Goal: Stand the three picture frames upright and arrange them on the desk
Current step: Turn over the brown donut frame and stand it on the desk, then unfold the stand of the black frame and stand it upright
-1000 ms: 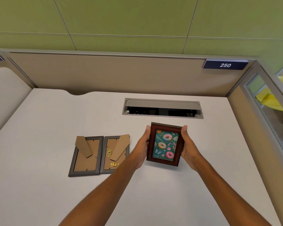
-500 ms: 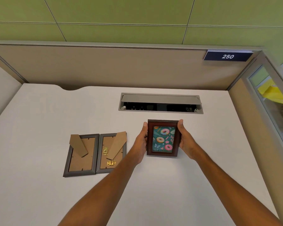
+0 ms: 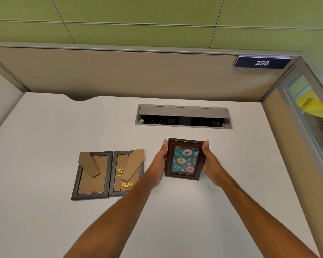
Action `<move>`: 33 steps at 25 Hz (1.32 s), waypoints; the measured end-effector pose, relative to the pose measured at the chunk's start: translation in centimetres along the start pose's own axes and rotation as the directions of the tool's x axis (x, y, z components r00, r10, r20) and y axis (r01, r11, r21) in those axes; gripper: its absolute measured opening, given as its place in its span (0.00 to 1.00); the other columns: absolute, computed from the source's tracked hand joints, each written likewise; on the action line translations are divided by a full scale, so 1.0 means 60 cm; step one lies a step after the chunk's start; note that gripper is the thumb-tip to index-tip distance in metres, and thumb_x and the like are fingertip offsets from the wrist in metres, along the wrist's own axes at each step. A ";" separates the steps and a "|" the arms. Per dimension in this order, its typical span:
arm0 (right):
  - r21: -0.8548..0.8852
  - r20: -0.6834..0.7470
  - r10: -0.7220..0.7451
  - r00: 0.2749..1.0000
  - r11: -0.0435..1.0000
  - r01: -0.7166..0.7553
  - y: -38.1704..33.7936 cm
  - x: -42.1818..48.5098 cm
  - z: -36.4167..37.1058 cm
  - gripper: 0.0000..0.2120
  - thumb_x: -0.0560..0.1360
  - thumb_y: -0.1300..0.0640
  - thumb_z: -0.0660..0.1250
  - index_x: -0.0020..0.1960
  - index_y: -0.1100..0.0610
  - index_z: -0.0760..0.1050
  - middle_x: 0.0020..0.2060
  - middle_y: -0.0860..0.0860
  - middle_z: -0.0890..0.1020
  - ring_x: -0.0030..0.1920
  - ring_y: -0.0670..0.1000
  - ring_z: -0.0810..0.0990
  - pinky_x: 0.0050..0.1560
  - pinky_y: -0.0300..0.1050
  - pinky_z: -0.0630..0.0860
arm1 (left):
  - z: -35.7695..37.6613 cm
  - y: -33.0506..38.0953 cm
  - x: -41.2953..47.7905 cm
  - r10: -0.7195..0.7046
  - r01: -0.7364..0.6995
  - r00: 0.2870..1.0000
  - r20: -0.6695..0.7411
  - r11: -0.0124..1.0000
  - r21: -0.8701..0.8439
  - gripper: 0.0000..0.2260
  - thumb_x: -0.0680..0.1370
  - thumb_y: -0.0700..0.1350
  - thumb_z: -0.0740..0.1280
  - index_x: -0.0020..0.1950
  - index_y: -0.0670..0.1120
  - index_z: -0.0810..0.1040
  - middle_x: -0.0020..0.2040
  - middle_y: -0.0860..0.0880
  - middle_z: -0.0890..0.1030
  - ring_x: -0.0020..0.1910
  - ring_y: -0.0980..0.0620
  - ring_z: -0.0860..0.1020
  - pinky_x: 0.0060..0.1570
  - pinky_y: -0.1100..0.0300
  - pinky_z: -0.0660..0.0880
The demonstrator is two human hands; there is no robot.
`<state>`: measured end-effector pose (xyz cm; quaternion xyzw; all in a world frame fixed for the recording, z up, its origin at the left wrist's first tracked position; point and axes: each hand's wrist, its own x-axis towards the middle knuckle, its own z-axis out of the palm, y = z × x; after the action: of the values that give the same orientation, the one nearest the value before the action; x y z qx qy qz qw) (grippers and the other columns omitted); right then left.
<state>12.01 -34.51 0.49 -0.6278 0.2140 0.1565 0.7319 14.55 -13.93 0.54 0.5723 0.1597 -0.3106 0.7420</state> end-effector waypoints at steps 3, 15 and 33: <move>-0.007 0.004 0.001 1.000 1.000 -0.001 0.000 -0.007 0.003 0.48 0.59 0.13 0.65 0.66 0.45 0.82 0.61 0.51 0.89 0.61 0.56 0.88 0.67 0.59 0.82 | -0.004 -0.002 -0.004 -0.003 0.003 1.000 0.011 0.999 0.032 0.33 0.78 0.78 0.55 0.64 0.59 0.88 0.64 0.49 0.89 0.63 0.48 0.88 0.62 0.48 0.84; -0.073 -0.222 -0.132 0.966 0.990 0.118 0.016 -0.079 -0.013 0.40 0.77 0.27 0.54 0.80 0.50 0.68 0.73 0.54 0.80 0.74 0.56 0.77 0.78 0.58 0.71 | -0.061 -0.030 -0.070 0.202 -0.148 0.947 -0.252 0.965 0.217 0.22 0.87 0.64 0.60 0.65 0.48 0.81 0.63 0.47 0.85 0.66 0.45 0.83 0.68 0.45 0.78; -0.265 -0.120 -0.083 0.989 0.963 0.049 0.146 -0.217 0.205 0.13 0.84 0.40 0.64 0.64 0.44 0.77 0.60 0.44 0.83 0.63 0.49 0.82 0.67 0.50 0.79 | -0.251 -0.104 -0.251 0.360 -0.158 0.787 -0.501 0.903 0.401 0.13 0.87 0.51 0.68 0.70 0.50 0.77 0.63 0.47 0.85 0.47 0.48 0.88 0.43 0.59 0.82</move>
<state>-2.12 -20.41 1.15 -0.7345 0.2176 0.1177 0.6319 0.95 3.57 0.35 0.7729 0.2346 -0.0440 0.5879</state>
